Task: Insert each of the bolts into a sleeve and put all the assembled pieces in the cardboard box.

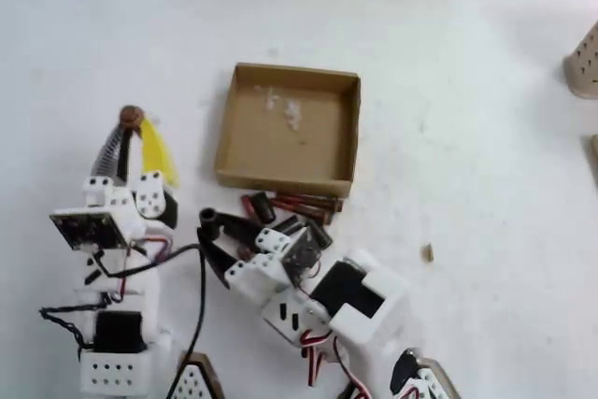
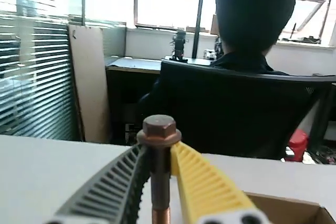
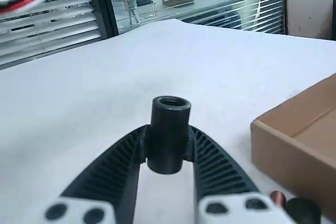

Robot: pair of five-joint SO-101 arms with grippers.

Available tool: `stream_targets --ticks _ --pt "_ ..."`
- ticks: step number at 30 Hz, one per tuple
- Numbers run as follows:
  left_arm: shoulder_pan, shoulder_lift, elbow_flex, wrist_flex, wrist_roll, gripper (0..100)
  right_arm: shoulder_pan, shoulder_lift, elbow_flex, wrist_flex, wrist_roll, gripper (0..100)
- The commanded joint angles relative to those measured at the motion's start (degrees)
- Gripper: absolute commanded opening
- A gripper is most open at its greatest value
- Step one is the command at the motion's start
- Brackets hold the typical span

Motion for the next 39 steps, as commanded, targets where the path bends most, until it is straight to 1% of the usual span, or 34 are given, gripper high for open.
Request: stream_targets --ticks 1,4,7,11,13,20,23,27,31,35,39 --pt "2.2 -1.4 -5.7 3.9 2.2 2 0.1 -0.2 -1.1 -1.2 -0.2 1.6" --pt "2.3 -1.3 -6.7 3.6 4.4 2 0.1 -0.2 -1.1 -1.2 -0.2 1.6" --pt "4.0 -2.5 -6.4 4.4 5.6 2 0.1 -0.2 -1.0 -1.2 -0.2 1.6" --pt "7.0 -2.8 -6.7 9.4 5.8 2 0.1 -0.2 -0.9 -1.4 -0.2 1.6" --pt "8.4 -2.8 -6.7 10.1 5.8 2 0.3 -0.2 -0.8 -1.5 -0.2 1.6" --pt "12.6 -2.8 -6.7 10.1 5.8 2 6.0 -0.2 -0.2 -1.5 -0.2 1.6" --pt "16.0 -2.9 -6.7 10.1 5.8 2 6.4 -0.3 1.7 -2.1 0.0 1.6" --pt "20.5 -2.9 -6.8 11.5 5.8 2 9.4 -0.3 7.0 -5.2 4.7 1.6" --pt "24.7 -2.9 -7.3 13.9 5.8 2 14.1 -0.3 8.0 -5.4 5.4 1.6" --pt "27.9 -2.9 -9.5 16.3 5.8 2 14.2 -0.3 7.8 -5.4 5.4 1.6" --pt "28.7 -2.9 -9.1 16.7 5.8 2 14.1 -0.4 7.8 -5.5 5.4 1.6"
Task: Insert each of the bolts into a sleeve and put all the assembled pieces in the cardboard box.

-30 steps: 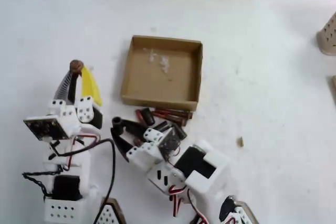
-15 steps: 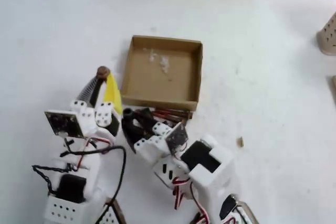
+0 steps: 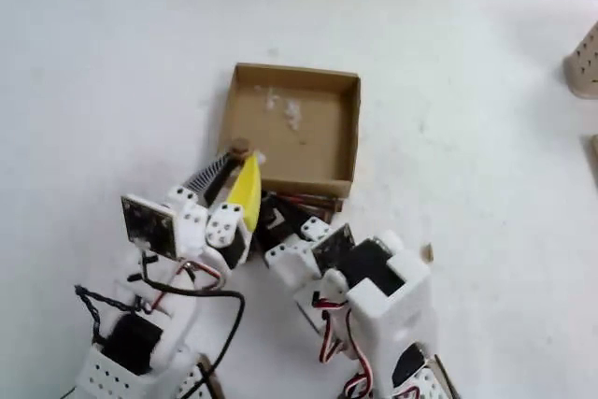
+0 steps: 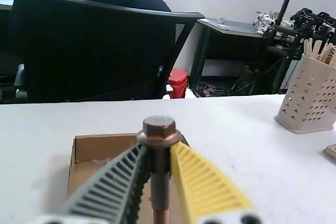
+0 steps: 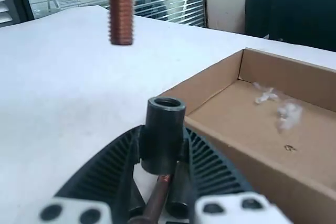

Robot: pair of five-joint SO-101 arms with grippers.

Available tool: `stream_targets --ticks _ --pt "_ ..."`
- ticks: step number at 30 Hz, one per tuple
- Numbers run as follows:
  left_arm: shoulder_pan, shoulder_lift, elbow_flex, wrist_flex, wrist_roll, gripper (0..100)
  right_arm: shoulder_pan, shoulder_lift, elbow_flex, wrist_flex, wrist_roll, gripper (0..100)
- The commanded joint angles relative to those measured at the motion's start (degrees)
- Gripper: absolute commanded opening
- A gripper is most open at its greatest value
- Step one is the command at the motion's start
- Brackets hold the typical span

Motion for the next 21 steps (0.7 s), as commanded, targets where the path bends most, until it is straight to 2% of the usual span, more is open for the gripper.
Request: stream_targets --ticks 1,8,21 --pt "1.5 -1.1 -2.7 -1.1 0.6 2 0.8 -0.5 0.2 -1.8 0.9 1.6" --pt "1.0 -0.9 6.8 -11.3 0.3 2 0.7 -0.7 0.2 -1.8 0.9 1.6" --pt "1.0 -0.8 7.8 -14.7 0.2 2 -0.6 -0.7 0.4 -1.9 0.9 1.6"
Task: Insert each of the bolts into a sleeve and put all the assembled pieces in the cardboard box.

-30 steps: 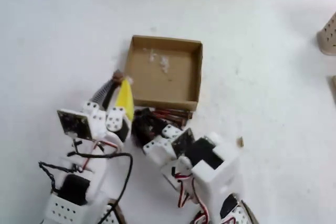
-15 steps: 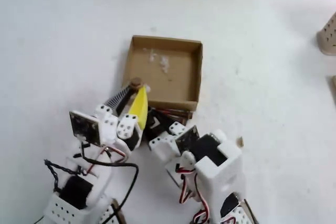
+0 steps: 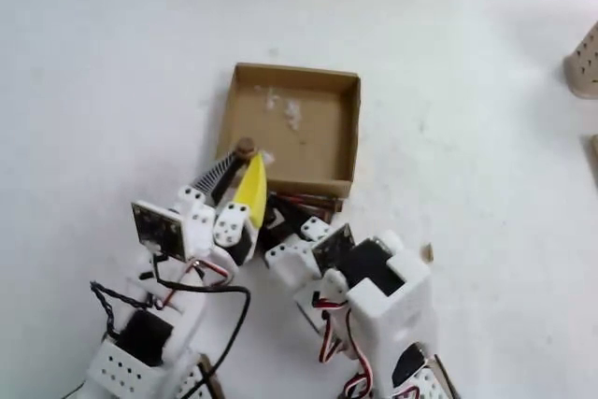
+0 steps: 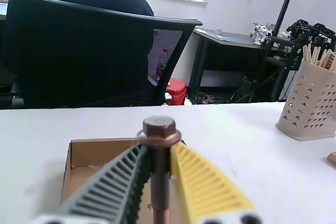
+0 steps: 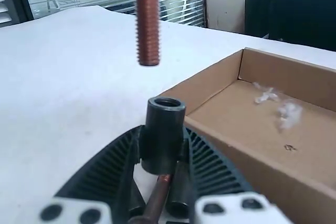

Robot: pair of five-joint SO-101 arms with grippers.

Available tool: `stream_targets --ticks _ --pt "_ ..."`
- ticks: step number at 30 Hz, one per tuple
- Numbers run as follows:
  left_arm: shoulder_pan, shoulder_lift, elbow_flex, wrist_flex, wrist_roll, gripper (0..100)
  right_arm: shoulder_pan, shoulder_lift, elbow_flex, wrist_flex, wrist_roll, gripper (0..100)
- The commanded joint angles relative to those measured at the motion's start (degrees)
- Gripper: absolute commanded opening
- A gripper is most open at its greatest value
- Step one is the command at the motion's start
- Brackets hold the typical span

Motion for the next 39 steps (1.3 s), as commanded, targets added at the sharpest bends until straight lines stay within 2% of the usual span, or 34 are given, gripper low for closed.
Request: stream_targets --ticks 1,5,8,14,28,33,39 --pt "0.4 -0.7 -0.2 -4.8 0.2 2 -0.6 -0.7 0.4 -1.9 0.9 1.6" --pt "0.4 5.1 -0.4 -9.0 0.1 2 -0.6 -0.7 0.4 -1.9 0.9 1.6" --pt "0.1 14.9 -3.4 -14.3 0.2 2 -0.6 -0.7 0.4 -1.9 0.9 1.6" --pt "1.3 30.8 -9.6 -19.6 0.6 2 -0.4 -0.7 0.4 -1.9 0.9 1.6" --pt "0.7 22.8 -1.1 -19.6 0.3 2 -0.4 -0.7 0.2 -1.9 0.9 1.6" --pt "1.5 22.5 -1.8 -13.5 0.5 2 -0.3 -0.7 0.2 -1.9 0.9 1.6" --pt "1.3 22.5 -1.5 -12.8 0.5 2 -0.2 -0.7 0.2 -1.9 0.9 1.6"
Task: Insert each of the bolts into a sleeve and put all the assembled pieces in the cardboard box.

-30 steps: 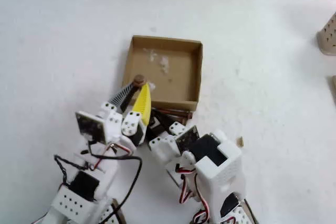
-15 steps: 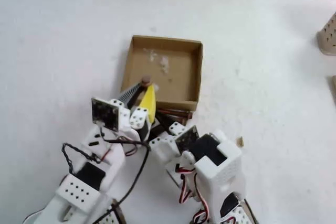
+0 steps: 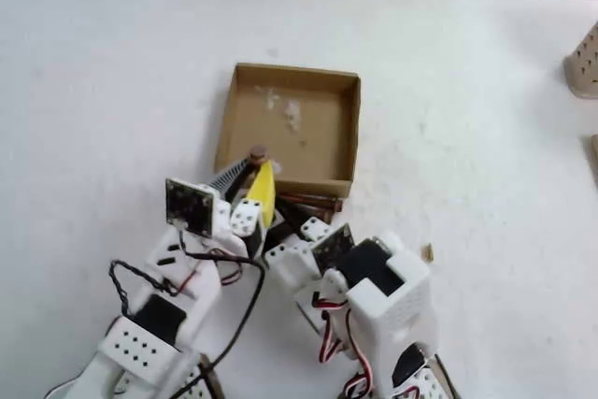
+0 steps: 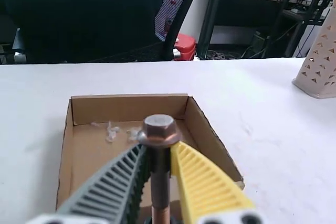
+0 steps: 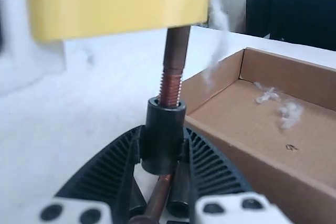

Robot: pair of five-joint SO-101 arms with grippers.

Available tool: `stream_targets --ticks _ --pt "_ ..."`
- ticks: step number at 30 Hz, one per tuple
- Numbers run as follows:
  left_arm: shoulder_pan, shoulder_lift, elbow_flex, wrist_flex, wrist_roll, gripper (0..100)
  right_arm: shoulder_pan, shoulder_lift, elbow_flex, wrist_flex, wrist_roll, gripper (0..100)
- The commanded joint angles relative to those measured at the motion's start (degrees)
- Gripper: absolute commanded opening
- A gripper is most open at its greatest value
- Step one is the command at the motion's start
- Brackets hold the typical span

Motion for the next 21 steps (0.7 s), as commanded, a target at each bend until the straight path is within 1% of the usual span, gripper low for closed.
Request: stream_targets --ticks 1,9,14,18,21 --pt "0.7 -1.0 -0.7 0.3 0.7 2 0.1 -0.7 0.2 -1.8 0.9 1.6" --pt "0.7 -1.0 -1.1 10.3 0.4 2 0.5 -0.8 0.2 -1.8 0.9 1.6" --pt "0.7 -1.0 -0.7 12.6 0.4 2 0.5 -0.8 0.2 -1.8 0.9 1.6" --pt "0.7 -1.0 -0.7 15.4 0.4 2 2.0 -1.3 -0.5 -1.9 0.9 1.6" --pt "0.7 -1.0 -0.7 16.0 0.4 2 3.2 -3.2 -0.6 -1.8 0.6 1.6"
